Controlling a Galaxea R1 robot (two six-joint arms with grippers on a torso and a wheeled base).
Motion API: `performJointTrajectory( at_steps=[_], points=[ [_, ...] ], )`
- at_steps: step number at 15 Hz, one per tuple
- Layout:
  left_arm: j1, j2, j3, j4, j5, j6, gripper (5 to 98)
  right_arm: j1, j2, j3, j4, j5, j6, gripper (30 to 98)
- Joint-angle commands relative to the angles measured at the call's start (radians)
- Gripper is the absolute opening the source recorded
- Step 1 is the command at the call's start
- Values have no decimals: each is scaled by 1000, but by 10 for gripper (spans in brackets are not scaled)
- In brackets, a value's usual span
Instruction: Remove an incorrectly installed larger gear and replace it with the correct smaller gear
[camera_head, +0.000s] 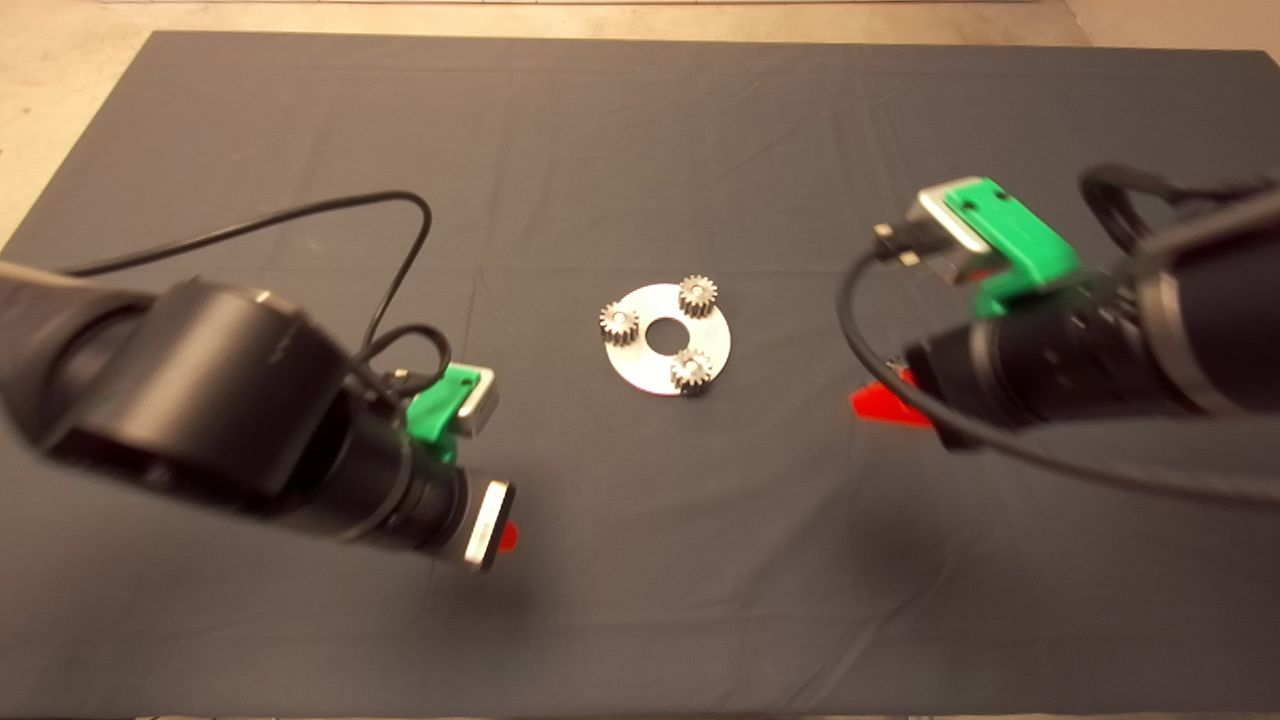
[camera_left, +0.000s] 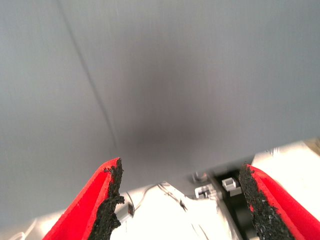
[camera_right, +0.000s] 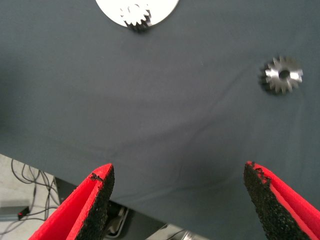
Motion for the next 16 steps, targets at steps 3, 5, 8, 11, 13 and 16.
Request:
performJointTrajectory(
  at_steps=[3,5,8,11,13,16],
  points=[
    [-27,-49,78,-85,129,-48,592,22,-41,74,201,-129,188,683],
    [-27,-47,78,-88,127,-69,592,-24,-46,74,201,-129,184,683],
    [-27,-41,66,-88,124,-171,592,-49,-45,74,201,-129,180,683],
    [-27,-49,66,-165,133,-187,592,-135,-41,78,202,-129,180,683],
    [-27,-37,66,-233,133,-187,592,-152,-31,75,202,-129,180,683],
    [-27,-45,65,-262,133,-189,592,-152,-44,74,202,-129,178,692]
  ],
)
